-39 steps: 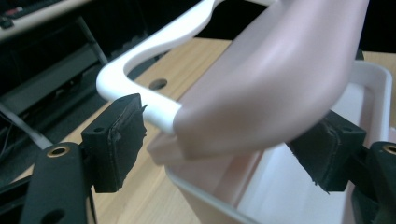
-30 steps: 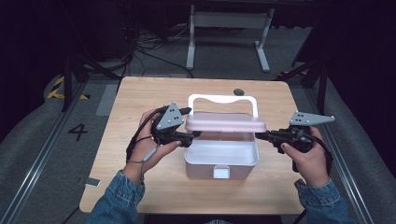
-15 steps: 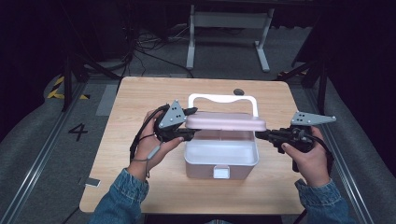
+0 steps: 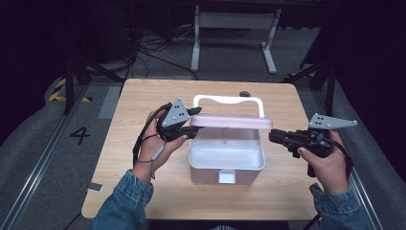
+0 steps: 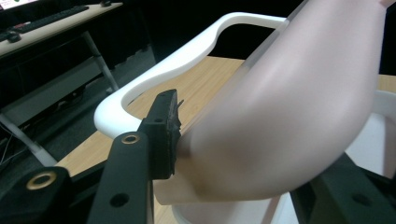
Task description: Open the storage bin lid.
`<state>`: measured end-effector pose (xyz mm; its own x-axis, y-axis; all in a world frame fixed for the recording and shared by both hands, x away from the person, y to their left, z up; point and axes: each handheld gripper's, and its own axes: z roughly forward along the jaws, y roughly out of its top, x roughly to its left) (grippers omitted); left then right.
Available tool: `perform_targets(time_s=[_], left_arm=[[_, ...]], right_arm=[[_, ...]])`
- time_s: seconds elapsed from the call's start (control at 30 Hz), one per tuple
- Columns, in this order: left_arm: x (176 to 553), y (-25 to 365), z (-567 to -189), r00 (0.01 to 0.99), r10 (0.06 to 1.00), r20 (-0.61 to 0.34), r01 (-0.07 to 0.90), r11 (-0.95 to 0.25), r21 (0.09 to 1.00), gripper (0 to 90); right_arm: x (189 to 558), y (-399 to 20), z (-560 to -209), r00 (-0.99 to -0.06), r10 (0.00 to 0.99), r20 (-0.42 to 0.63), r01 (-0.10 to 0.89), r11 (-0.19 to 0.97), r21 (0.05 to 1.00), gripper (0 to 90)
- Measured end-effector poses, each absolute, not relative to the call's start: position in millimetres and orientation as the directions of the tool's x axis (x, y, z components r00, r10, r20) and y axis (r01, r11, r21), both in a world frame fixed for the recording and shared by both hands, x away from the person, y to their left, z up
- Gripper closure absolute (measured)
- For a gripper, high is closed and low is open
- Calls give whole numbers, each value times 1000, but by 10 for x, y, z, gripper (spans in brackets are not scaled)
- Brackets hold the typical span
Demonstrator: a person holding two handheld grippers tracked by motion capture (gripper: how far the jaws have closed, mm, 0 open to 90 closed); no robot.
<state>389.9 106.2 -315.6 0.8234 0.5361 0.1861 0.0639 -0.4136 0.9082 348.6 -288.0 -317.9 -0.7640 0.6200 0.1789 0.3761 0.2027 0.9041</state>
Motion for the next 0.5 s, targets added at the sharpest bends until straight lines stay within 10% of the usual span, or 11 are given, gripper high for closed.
perform_targets(time_s=[0.5], left_arm=[[4152,1059,-3007,820,554,146,128,-425,896,678]], right_arm=[[3328,-3306,-3116,-687,705,179,375,133,917,749]])
